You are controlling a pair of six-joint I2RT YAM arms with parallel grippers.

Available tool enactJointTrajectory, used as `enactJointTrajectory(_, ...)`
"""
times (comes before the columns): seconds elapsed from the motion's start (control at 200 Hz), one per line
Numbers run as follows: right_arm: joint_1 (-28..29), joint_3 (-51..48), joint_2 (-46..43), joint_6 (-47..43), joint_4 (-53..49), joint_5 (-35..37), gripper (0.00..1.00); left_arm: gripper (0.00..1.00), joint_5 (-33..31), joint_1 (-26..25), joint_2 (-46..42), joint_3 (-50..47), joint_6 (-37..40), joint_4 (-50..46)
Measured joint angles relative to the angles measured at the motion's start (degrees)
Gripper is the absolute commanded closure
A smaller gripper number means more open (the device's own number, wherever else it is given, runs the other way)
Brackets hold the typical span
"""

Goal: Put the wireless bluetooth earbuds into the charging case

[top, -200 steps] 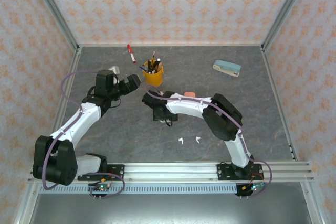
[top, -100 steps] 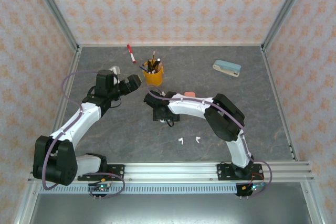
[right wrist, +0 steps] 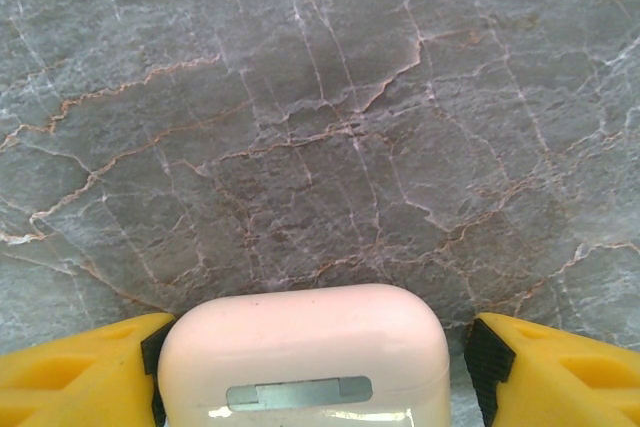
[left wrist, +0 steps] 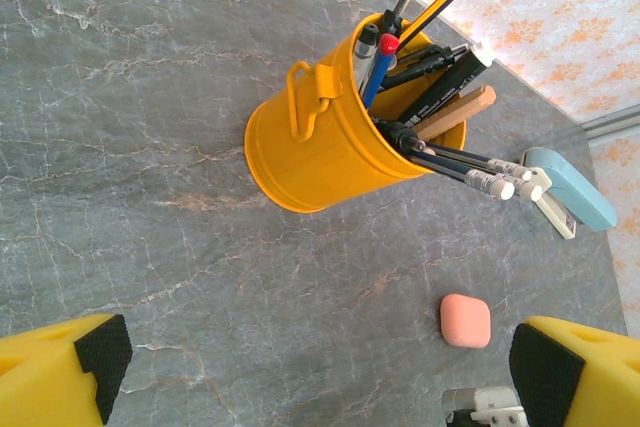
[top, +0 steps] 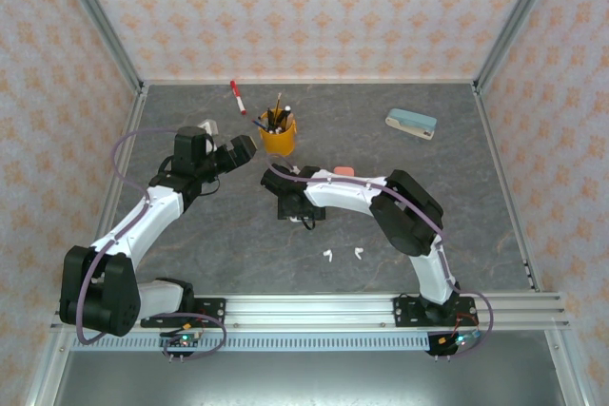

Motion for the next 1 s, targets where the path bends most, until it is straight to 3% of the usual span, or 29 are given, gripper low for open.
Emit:
enactJointTrajectory(0.52,0.00,0.02,0.02,0.00,-0.04,0.00,0.25,0.00,0.20,0.00,0.00,-0.04,0.00,0.04)
enactJointTrajectory(0.996,-0.22,0.00,-0.22,0.59,-0.52,-0.17,0.45,0.00,0.17,-0.28,0.00,-0.26,-0.02,0.46)
